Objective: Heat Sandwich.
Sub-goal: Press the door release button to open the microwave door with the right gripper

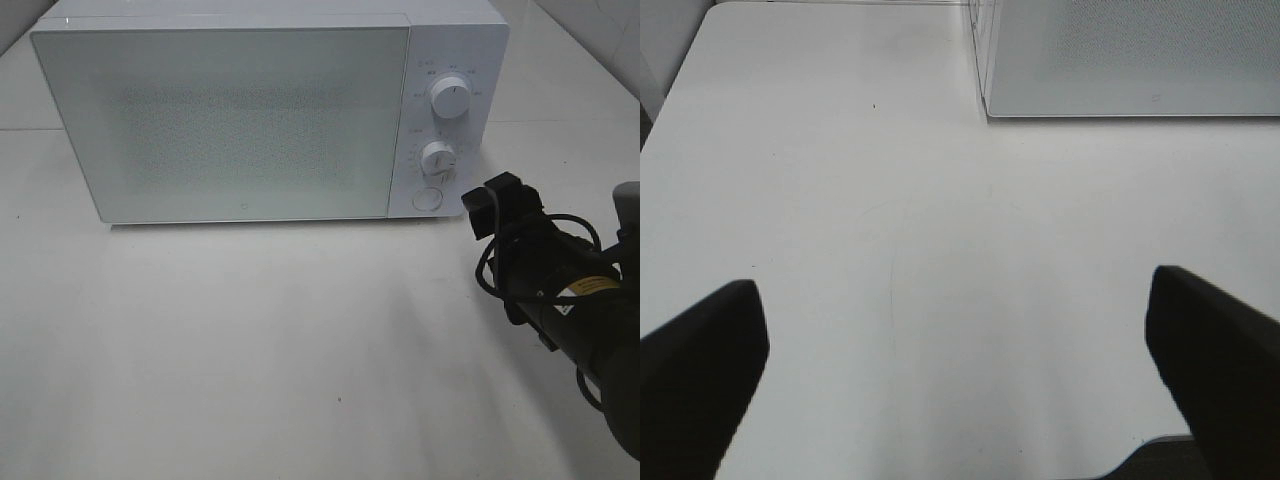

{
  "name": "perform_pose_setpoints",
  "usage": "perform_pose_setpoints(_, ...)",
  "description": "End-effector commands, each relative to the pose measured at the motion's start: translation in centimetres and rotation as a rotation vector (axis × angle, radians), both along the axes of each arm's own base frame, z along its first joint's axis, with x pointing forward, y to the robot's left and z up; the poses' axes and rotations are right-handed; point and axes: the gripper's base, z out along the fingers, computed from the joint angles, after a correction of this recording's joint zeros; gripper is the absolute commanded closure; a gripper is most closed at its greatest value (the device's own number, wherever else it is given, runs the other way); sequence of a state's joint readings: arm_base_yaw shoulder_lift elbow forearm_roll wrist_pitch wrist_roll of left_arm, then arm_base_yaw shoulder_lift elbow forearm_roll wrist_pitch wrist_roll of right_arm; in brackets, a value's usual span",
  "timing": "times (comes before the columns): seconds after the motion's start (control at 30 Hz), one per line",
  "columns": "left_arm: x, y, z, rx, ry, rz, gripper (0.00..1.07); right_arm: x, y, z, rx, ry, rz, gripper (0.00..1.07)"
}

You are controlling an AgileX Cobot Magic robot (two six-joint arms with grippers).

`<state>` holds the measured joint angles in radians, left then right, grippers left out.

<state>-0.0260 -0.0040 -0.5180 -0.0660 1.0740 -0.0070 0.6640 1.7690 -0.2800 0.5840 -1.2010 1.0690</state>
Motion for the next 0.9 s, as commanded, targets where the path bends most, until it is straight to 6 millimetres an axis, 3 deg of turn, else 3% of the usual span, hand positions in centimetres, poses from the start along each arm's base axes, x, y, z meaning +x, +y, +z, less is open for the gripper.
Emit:
perform_pose_setpoints(0.03, -0.23, -0.01, -0.02, -0.005, -0.018, 0.003, 0.09, 0.34, 0.11, 0.82, 0.191, -0.065, -0.058, 0.32)
perform_pose_setpoints(0.1, -0.23, -0.01, -0.02, -0.005, -0.018, 0.003, 0.09, 0.34, 0.08, 0.81, 0.292, -0.053, -0.092, 0.36)
perform_pose_setpoints(0.3, -0.23, -0.01, -0.02, -0.005, -0.018, 0.003, 0.09, 0.35, -0.07, 0.80, 0.338, -0.048, -0.122, 0.50)
perform_pose_setpoints(0.37, -0.23, -0.01, -0.02, -0.005, -0.018, 0.003, 0.09, 0.35, -0.12, 0.79, 0.338, -0.049, -0.127, 0.60)
perform_pose_setpoints(0.43, -0.23, -0.01, -0.02, -0.005, -0.018, 0.003, 0.09, 0.35, -0.12, 0.79, 0.338, -0.049, -0.127, 0.77)
perform_pose_setpoints(0.47, -0.23, -0.01, -0.02, -0.005, -0.018, 0.003, 0.09, 0.35, -0.12, 0.79, 0.338, -0.049, -0.127, 0.77)
perform_pose_setpoints(0.57, -0.23, -0.01, -0.02, -0.005, -0.018, 0.003, 0.09, 0.35, -0.12, 0.79, 0.337, -0.049, -0.127, 1.01)
perform_pose_setpoints(0.67, -0.23, -0.01, -0.02, -0.005, -0.018, 0.003, 0.09, 0.35, -0.12, 0.79, 0.337, -0.049, -0.127, 1.07)
perform_pose_setpoints(0.9, -0.23, -0.01, -0.02, -0.005, -0.018, 0.003, 0.09, 0.35, -0.11, 0.78, 0.364, -0.044, -0.135, 1.07)
